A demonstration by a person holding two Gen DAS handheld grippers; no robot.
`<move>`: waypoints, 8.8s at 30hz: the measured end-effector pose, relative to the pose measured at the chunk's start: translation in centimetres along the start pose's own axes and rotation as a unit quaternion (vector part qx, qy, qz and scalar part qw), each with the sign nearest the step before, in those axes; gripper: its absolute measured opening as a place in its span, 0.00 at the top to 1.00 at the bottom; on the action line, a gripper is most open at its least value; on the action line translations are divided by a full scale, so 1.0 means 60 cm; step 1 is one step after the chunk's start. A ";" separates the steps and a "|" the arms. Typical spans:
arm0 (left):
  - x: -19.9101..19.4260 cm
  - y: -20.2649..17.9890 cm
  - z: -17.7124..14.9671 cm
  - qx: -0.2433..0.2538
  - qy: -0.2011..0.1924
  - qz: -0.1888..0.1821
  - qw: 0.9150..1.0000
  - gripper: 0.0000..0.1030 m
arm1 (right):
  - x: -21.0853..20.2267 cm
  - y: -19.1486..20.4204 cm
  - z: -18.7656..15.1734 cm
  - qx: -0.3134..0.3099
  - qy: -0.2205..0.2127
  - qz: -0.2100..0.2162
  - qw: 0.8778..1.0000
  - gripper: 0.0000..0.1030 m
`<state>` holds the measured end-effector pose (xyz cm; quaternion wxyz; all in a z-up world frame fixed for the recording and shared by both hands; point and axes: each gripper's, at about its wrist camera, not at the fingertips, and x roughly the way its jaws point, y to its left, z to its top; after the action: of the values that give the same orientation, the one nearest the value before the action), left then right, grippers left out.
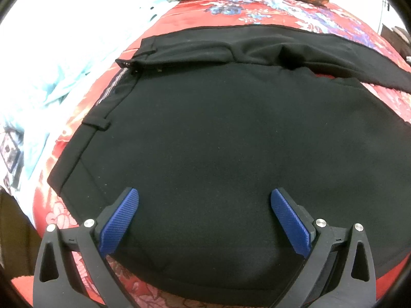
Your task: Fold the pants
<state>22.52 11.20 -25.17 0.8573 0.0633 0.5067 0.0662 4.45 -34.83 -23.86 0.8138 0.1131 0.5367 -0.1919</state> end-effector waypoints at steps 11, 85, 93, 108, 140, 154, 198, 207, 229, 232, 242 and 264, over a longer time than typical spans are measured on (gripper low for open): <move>-0.003 -0.004 0.000 -0.002 0.004 0.013 1.000 0.00 | 0.002 0.000 0.001 -0.002 0.008 0.001 1.000 0.00; 0.049 -0.101 0.284 0.034 -0.027 -0.011 0.999 0.01 | -0.032 -0.030 0.051 0.030 -0.003 0.043 0.999 0.00; 0.134 -0.070 0.255 -0.037 -0.044 -0.019 0.998 0.00 | -0.032 -0.184 0.240 0.056 -0.069 0.042 0.995 0.00; 0.145 -0.078 0.241 -0.040 -0.073 -0.010 0.996 0.00 | 0.284 -0.304 0.596 0.102 0.011 0.032 0.994 0.19; 0.037 -0.068 0.239 -0.029 -0.005 -0.041 0.999 0.01 | -0.215 -0.150 0.013 -0.065 -0.053 -0.041 0.996 0.22; -0.073 -0.106 0.002 -0.011 -0.025 -0.081 0.996 0.01 | -0.147 0.232 -0.053 -0.170 -0.062 0.153 0.972 0.08; -0.044 -0.106 -0.014 0.007 -0.036 -0.083 0.996 0.00 | -0.082 -0.020 -0.098 0.158 -0.082 0.169 0.969 0.14; -0.044 -0.107 -0.016 0.008 -0.040 -0.081 0.996 0.00 | -0.089 -0.099 -0.095 0.269 -0.105 0.178 0.941 0.14; -0.052 -0.113 0.035 0.026 0.037 -0.108 0.993 0.01 | -0.088 -0.178 -0.069 0.320 -0.072 0.216 0.920 0.85; -0.062 -0.116 0.107 0.015 0.032 -0.144 0.989 0.01 | -0.106 -0.178 -0.057 0.301 -0.091 0.226 0.922 0.85; 0.076 -0.157 0.383 -0.118 0.123 -0.274 0.946 0.01 | -0.104 -0.193 -0.051 0.304 -0.086 0.243 0.917 0.85; 0.159 -0.197 0.468 -0.199 0.088 -0.266 0.939 0.96 | -0.137 -0.230 -0.075 0.309 -0.102 0.258 0.910 0.89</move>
<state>52.31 0.10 -22.04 0.7907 -0.2513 0.5550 -0.0596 -8.15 -43.91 -17.81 0.8097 0.4736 0.3164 -0.1416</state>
